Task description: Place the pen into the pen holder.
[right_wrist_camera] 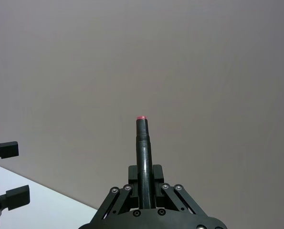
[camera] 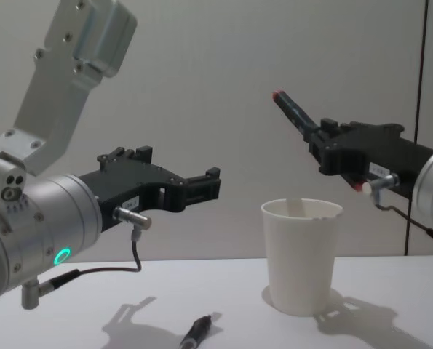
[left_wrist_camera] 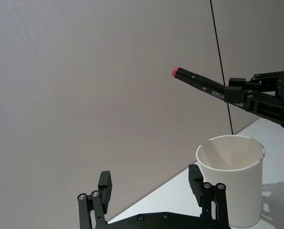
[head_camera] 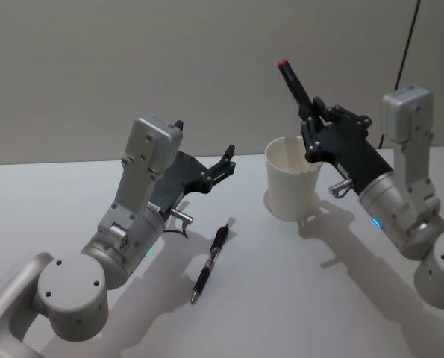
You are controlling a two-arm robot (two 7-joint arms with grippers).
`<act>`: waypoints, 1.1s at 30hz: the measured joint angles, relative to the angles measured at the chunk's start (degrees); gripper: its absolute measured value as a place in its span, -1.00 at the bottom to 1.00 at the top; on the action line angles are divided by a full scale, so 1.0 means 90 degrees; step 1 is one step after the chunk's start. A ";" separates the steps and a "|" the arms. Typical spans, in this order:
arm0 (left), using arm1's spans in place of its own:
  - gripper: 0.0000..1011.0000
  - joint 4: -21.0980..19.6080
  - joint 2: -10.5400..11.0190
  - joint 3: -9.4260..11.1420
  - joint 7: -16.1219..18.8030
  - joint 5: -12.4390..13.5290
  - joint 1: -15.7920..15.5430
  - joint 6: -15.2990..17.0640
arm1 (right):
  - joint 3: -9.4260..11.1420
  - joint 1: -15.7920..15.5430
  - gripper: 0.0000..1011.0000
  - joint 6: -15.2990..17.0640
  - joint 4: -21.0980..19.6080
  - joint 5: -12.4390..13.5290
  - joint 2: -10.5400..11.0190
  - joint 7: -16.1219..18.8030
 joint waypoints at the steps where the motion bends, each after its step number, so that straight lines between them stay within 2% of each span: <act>1: 0.98 0.0000 0.0000 0.0000 0.0000 0.0000 0.0000 0.0000 | -0.0004 0.0019 -0.66 -0.0037 0.0030 -0.0026 -0.0010 0.0004; 18: 0.98 0.0000 0.0000 0.0000 0.0000 0.0000 0.0000 0.0000 | -0.0089 0.0442 -0.66 -0.0885 0.0896 -0.0401 -0.0212 -0.0085; 33: 0.98 0.0000 0.0000 0.0000 0.0000 0.0000 0.0000 0.0000 | -0.0191 0.0822 -0.66 -0.1434 0.1682 -0.0671 -0.0408 -0.0123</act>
